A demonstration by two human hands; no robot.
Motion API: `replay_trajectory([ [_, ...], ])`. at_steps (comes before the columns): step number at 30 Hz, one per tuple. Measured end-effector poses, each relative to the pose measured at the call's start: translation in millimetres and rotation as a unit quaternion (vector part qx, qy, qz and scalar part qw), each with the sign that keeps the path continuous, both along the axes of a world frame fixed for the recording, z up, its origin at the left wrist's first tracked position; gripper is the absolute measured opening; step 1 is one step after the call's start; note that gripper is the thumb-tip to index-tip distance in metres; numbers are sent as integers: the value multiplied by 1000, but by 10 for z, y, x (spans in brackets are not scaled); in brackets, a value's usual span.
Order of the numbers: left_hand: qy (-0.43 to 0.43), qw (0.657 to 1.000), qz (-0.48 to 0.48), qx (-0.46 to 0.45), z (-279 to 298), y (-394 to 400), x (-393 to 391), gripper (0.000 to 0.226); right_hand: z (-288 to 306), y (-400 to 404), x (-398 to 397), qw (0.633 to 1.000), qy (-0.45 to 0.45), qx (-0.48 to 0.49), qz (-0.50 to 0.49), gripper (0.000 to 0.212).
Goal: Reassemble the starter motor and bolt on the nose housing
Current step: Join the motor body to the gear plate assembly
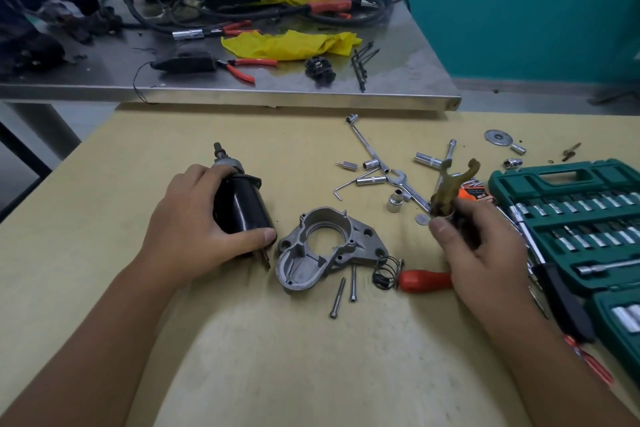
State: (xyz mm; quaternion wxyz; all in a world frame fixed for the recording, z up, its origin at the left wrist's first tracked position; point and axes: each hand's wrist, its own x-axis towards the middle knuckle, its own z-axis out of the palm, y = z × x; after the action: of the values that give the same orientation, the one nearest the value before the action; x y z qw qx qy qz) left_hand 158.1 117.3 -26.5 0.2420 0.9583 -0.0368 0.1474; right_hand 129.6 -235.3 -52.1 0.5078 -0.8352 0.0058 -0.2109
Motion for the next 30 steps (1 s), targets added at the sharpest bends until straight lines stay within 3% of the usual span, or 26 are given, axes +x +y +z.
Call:
replay_trajectory([
  [2, 5, 1000, -1, 1, -2, -2, -24, 99, 40, 12, -23, 971, 22, 228, 73, 16],
  [4, 2, 1000, 0, 11, 8, -8, -34, 99, 79, 31, -34, 910, 55, 397, 109, 18],
  [6, -6, 1000, 1, 25, 22, -7, -37, 98, 121, 61, -36, 865, 87, 474, 137, 23],
  [9, -26, 999, 5, 43, 19, -12, -33, 96, 147, 135, -75, 835, 107, 503, 194, 37],
  [12, -167, 986, 17, 22, 40, -70, -61, 72, 163, 227, -165, 844, 104, 474, 230, 30],
  [14, -278, 960, -2, -27, 82, -215, -151, 45, 142, 299, -243, 861, 112, 420, 265, 40],
  [15, -290, 953, -34, -81, 86, -327, -217, 35, 114, 339, -285, 867, 119, 392, 285, 45],
  [17, -183, 938, -119, -269, 59, -606, -382, 24, 62, 430, -366, 880, 118, 329, 321, 42],
  [19, -13, 865, -197, -461, 28, -840, -523, 32, 33, 511, -409, 902, 85, 239, 350, 35],
  [20, 36, 834, -220, -504, -3, -910, -564, 34, 28, 542, -417, 907, 64, 191, 371, 31],
  [21, 53, 829, -231, -506, -35, -945, -587, 31, 28, 563, -422, 908, 47, 144, 390, 29],
  [26, 13, 872, -212, -441, -103, -982, -641, 26, 10, 572, -406, 929, 18, -9, 369, 30],
  [30, -187, 937, -210, -206, -38, -817, -527, 26, -88, 610, -447, 944, 30, -63, 322, 20],
])
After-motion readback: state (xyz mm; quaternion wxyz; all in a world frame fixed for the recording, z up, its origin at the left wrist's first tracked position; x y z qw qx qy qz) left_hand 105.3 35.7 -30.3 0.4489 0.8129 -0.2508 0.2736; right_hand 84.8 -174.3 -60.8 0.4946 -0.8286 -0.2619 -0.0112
